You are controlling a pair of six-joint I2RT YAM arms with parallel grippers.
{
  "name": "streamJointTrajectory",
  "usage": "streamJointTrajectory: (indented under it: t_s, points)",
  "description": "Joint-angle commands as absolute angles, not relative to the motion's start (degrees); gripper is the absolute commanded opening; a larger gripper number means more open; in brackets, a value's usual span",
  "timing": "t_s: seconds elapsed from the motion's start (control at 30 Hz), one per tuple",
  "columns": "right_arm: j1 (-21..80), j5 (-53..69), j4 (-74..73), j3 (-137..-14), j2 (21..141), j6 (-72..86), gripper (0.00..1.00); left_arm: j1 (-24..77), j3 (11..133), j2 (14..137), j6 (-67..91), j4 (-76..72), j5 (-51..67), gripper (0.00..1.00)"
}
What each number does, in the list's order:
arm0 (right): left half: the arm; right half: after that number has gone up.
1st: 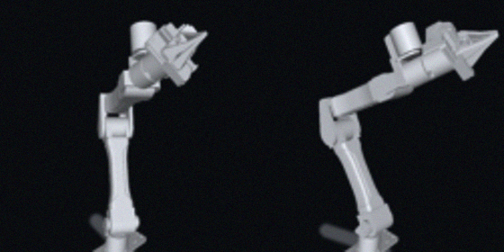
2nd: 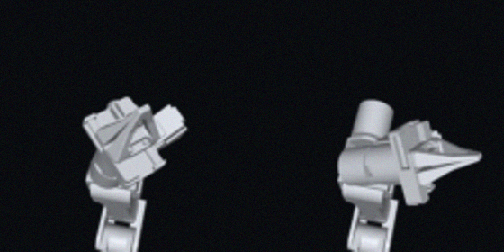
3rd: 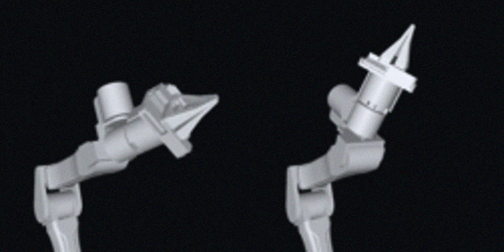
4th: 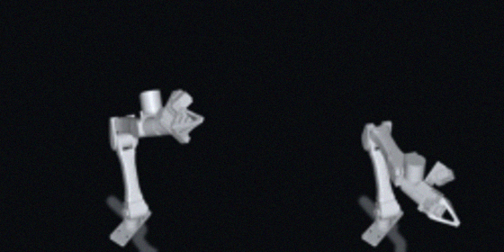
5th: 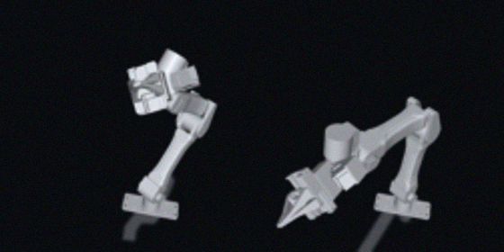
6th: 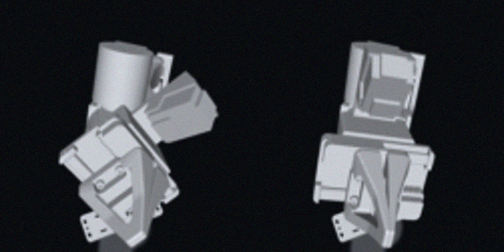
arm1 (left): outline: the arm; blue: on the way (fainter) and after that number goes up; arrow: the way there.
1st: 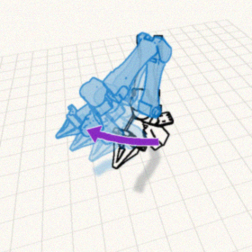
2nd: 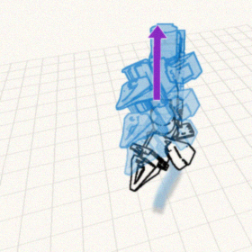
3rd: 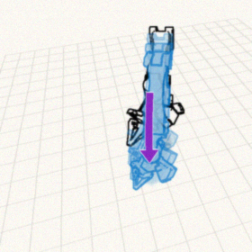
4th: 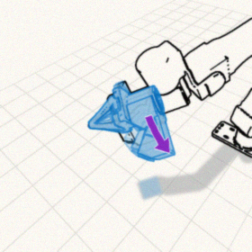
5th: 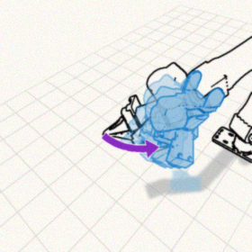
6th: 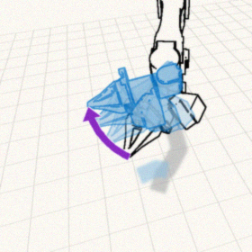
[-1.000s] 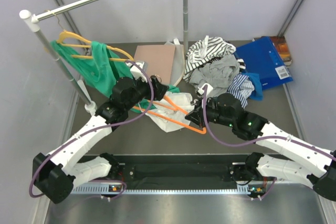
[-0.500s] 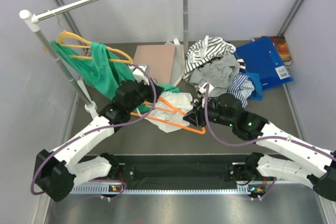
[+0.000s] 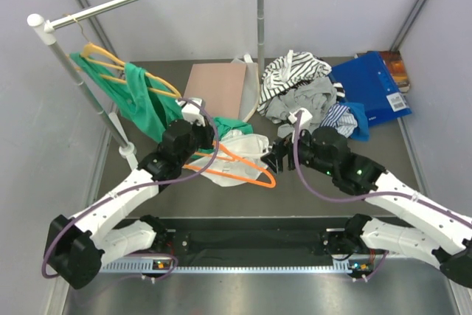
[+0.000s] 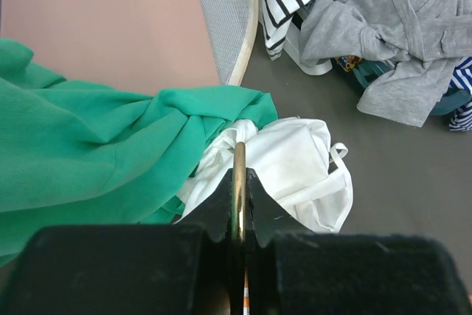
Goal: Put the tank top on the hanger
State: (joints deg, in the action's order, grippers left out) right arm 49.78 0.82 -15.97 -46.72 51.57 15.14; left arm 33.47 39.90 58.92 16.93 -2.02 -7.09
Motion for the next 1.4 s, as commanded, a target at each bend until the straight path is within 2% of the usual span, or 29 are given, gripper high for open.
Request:
streamJointTrajectory:
  t_s: [0.0,0.17,0.33,0.67,1.07,1.37]
  points:
    - [44.40,-0.27,-15.30,-50.89,60.35,17.74,0.71,33.49,38.76,55.64,15.56,-4.13,-8.70,0.00]
    - [37.53,6.59,-11.96,-51.50,70.55,19.95,0.62,33.49,37.36,54.05,15.64,-3.78,-8.44,0.00]
    - [37.35,8.26,-9.15,-52.12,78.39,20.83,0.60,33.49,36.48,53.00,15.47,-3.17,-9.14,0.00]
    - [37.44,6.33,-4.05,-54.67,90.69,22.85,0.48,33.57,36.30,52.38,14.85,-2.11,-9.84,0.00]
    - [37.44,1.41,-6.68,-57.66,95.45,23.47,0.38,33.49,37.18,51.77,13.98,-1.06,-10.55,0.00]
    - [37.35,0.79,-6.42,-55.46,95.63,25.05,0.40,33.49,37.79,51.68,13.62,-0.44,-10.72,0.00]
